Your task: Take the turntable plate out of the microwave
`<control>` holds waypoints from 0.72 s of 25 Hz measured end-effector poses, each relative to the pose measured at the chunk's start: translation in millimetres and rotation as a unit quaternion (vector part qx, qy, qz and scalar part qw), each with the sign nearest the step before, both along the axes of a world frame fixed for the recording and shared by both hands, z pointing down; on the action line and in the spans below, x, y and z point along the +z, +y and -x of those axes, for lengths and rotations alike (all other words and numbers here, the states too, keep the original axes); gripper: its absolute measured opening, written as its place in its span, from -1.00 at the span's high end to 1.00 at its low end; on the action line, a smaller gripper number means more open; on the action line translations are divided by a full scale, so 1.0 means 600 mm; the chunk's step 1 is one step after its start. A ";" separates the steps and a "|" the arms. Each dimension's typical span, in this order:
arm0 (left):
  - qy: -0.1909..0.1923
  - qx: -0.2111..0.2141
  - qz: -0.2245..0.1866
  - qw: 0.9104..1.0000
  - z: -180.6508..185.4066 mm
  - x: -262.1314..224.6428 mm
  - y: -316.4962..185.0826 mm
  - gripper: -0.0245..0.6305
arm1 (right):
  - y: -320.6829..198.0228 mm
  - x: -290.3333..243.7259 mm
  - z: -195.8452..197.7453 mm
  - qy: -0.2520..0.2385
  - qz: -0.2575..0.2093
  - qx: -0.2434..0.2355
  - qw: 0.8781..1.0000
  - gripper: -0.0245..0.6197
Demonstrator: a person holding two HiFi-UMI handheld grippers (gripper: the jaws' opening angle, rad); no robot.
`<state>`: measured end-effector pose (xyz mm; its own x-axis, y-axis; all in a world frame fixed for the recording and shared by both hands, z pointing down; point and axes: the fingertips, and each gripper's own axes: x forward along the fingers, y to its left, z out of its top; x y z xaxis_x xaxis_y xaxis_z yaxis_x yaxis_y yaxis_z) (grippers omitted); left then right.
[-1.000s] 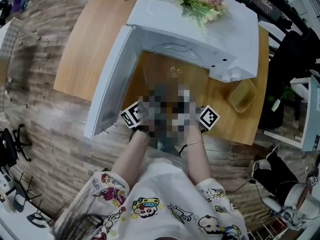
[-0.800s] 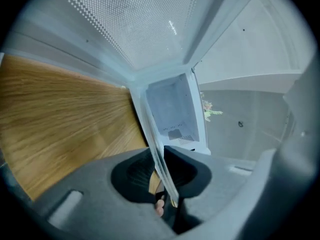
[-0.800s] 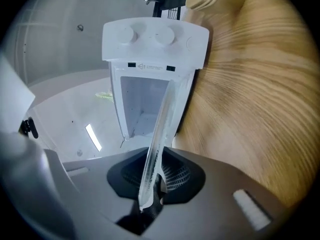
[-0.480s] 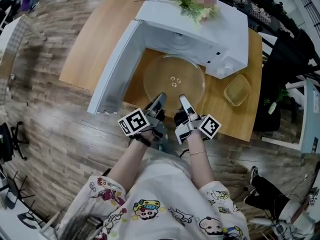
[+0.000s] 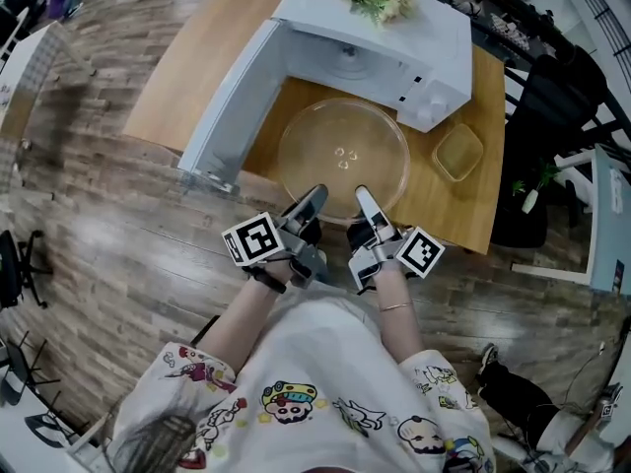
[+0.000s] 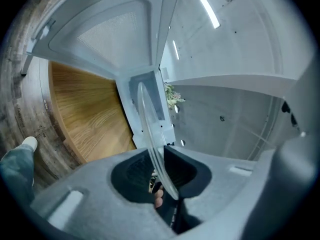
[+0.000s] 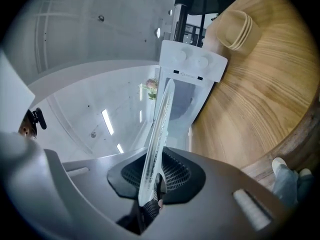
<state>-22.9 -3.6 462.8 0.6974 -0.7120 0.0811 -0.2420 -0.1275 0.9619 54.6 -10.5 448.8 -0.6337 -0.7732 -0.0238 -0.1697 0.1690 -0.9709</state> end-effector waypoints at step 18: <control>0.024 0.059 -0.010 0.998 0.001 -0.072 0.131 0.76 | 0.125 -0.070 0.011 0.007 -0.025 -0.013 1.000 0.74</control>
<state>-23.6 74.7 419.5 0.7796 -0.6254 0.0331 -0.1781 -0.1708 0.9691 48.1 64.4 406.6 -0.6547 -0.7540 -0.0530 -0.1779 0.2218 -0.9587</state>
